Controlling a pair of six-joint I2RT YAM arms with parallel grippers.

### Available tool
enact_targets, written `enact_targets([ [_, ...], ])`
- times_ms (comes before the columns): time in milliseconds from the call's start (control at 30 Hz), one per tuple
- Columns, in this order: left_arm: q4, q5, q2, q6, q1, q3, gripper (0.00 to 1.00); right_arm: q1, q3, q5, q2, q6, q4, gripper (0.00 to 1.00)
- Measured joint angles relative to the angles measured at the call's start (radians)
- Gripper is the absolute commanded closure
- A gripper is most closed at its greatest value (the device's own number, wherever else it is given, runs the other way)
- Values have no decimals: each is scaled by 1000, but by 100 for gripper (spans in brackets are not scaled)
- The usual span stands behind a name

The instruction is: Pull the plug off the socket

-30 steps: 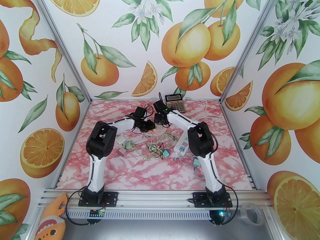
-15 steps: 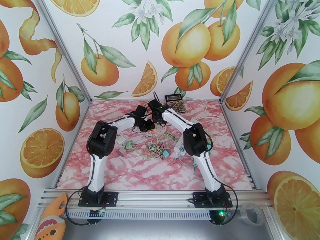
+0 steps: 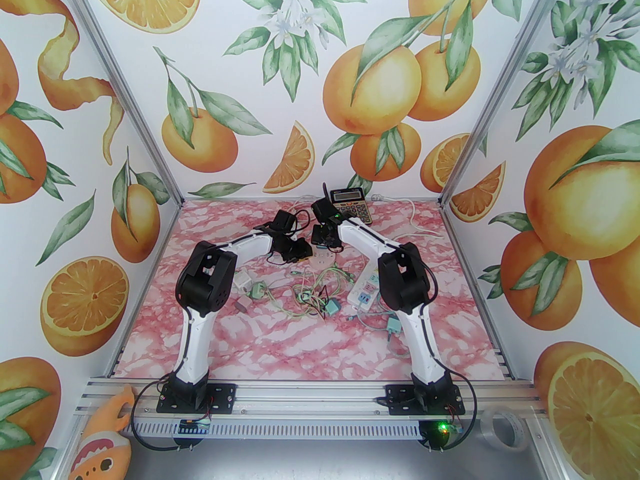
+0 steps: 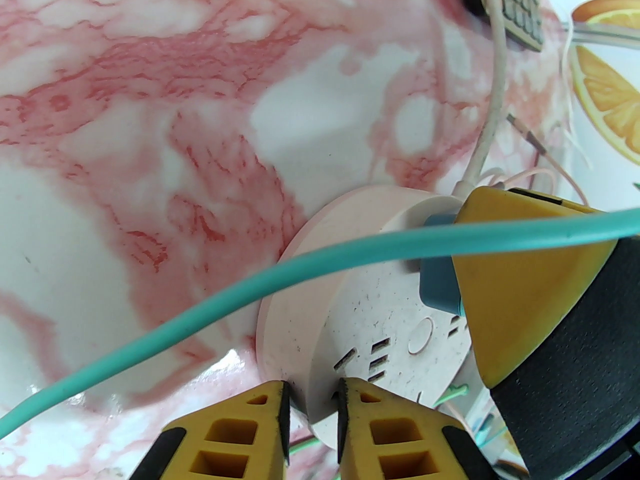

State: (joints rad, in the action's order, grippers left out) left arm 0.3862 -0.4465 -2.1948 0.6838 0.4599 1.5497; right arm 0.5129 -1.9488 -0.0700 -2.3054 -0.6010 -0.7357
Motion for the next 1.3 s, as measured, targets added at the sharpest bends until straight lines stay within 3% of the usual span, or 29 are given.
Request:
enact_targets([
  [133, -94, -26, 16, 41, -1, -70, 42, 3, -10, -16, 0, 6, -30, 69],
  [500, -310, -33, 68, 116, 0, -206, 34, 22, -39, 6, 0, -96, 8, 71],
  [667, -275, -29, 39, 129, 6, -165, 61, 39, -70, -26, -14, -127, -2, 70],
  [800, -238, -28, 23, 147, 5, -104, 70, 22, -122, -59, -40, -153, -41, 69],
  [1100, -234, -32, 21, 151, 5, -100, 66, 22, -156, -60, -58, -161, -69, 68],
  [1200, -227, -32, 15, 146, 4, -94, 49, 28, -227, -74, -99, -149, -119, 68],
  [1267, -224, -32, 9, 145, 3, -101, 60, 45, -244, -94, -111, -131, -132, 68],
  [1300, -225, -38, 11, 140, 0, -109, 60, 51, -245, -104, -111, -127, -136, 68],
])
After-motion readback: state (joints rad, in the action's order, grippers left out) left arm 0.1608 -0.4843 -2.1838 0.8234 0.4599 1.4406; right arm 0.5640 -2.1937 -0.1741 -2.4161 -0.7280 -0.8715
